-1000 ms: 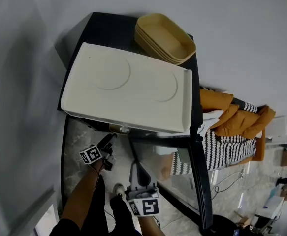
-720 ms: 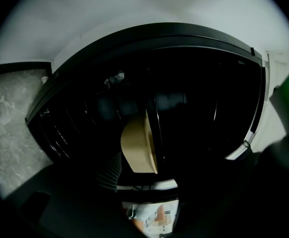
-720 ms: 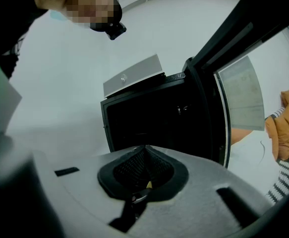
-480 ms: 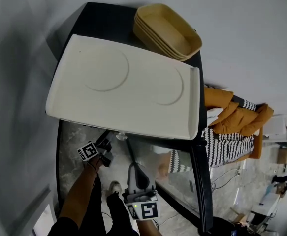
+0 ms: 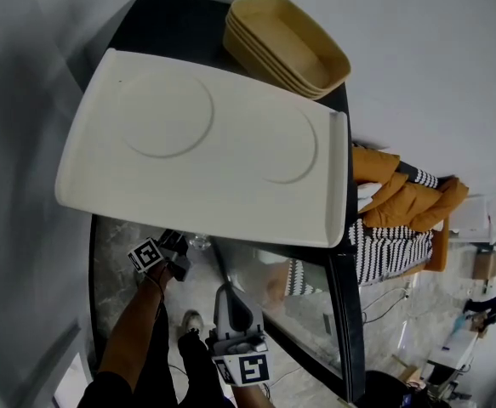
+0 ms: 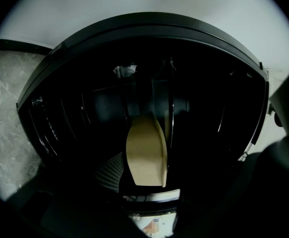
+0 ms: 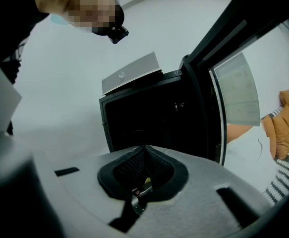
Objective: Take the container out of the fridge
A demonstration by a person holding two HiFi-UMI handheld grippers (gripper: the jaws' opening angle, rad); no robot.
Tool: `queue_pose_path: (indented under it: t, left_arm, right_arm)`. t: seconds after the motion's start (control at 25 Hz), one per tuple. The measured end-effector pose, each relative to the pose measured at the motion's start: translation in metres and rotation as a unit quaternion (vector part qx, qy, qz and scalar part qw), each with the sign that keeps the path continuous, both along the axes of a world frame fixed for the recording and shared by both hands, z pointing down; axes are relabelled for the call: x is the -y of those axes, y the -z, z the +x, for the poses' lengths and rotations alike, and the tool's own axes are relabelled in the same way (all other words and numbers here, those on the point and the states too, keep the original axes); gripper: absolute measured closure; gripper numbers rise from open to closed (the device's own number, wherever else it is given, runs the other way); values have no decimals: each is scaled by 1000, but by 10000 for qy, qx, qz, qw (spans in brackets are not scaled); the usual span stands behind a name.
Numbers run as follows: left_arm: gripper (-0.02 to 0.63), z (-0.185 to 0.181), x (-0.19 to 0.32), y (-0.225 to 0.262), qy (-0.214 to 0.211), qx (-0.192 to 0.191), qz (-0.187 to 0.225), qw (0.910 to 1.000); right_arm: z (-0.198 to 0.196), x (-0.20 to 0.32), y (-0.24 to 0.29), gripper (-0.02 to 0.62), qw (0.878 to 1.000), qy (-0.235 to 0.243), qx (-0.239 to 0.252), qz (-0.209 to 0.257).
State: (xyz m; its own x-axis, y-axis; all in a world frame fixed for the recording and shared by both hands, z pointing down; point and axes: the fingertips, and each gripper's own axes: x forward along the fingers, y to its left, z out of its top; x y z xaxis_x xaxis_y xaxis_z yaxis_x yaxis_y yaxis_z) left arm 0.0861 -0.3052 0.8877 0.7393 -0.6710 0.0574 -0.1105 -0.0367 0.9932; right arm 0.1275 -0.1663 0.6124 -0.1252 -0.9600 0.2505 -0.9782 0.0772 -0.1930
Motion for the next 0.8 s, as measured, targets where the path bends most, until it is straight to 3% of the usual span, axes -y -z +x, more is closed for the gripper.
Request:
queue_pose_path:
  t: [0.16, 0.28, 0.48, 0.8]
  left_arm:
    - [379, -2, 0, -1, 51, -71, -165, 9998]
    - [382, -3, 1, -2, 10, -35, -29, 10000]
    - [385, -6, 0, 1, 174, -176, -382, 9990]
    - [387, -7, -4, 0, 220, -197, -502, 9983]
  right_arm:
    - [2, 0, -5, 595, 10000, -13, -8, -58]
    - [0, 0, -5, 595, 10000, 3, 29, -23]
    - [0, 1, -3, 595, 10000, -1, 37, -12]
    - [1, -4, -2, 595, 10000, -46, 73, -35]
